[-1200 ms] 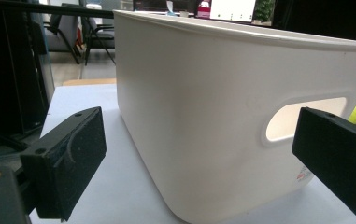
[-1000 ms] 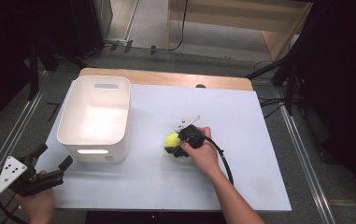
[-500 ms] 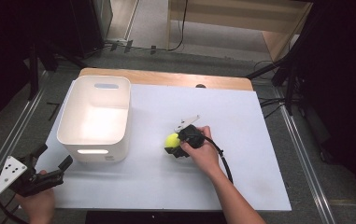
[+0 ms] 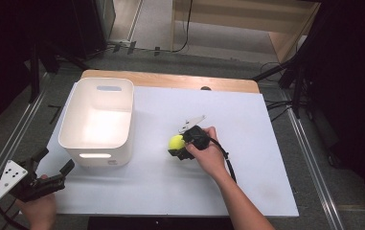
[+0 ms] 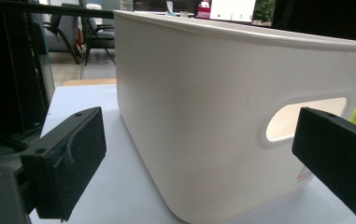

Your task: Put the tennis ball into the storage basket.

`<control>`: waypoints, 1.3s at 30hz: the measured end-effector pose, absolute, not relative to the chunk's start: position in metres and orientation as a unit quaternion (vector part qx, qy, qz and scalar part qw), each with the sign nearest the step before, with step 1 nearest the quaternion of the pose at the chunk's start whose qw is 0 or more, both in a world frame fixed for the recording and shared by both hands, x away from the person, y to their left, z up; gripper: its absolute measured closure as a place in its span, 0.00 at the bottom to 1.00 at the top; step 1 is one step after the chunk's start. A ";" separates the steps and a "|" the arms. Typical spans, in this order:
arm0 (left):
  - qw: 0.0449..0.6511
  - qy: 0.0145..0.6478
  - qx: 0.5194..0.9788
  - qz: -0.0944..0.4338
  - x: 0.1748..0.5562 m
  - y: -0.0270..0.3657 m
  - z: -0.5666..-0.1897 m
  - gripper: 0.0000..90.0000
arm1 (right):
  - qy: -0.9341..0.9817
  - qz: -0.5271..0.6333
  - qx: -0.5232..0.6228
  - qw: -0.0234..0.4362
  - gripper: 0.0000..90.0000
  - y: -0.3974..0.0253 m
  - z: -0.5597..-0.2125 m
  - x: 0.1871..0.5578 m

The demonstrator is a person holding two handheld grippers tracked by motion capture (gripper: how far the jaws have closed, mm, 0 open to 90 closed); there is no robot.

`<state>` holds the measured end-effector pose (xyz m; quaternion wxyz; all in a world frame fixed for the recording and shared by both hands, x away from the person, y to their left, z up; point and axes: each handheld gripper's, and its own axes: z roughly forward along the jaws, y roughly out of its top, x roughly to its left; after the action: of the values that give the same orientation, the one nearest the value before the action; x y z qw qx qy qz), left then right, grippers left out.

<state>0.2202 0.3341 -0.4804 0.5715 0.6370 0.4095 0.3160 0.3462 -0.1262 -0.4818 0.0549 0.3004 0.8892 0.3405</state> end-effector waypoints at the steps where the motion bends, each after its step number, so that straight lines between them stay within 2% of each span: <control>1: 0.572 0.410 0.637 0.316 0.220 0.334 -0.480 0.03 | 0.889 0.341 0.300 0.055 0.27 -0.126 -0.482 0.346; 39: 0.569 0.408 0.639 0.318 0.220 0.333 -0.480 0.03 | 0.886 0.364 0.284 0.047 0.27 -0.119 -0.456 0.355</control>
<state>0.2198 0.3334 -0.4802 0.5695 0.6387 0.4083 0.3179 0.3547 -0.1187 -0.4559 0.0468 0.2844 0.8859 0.3635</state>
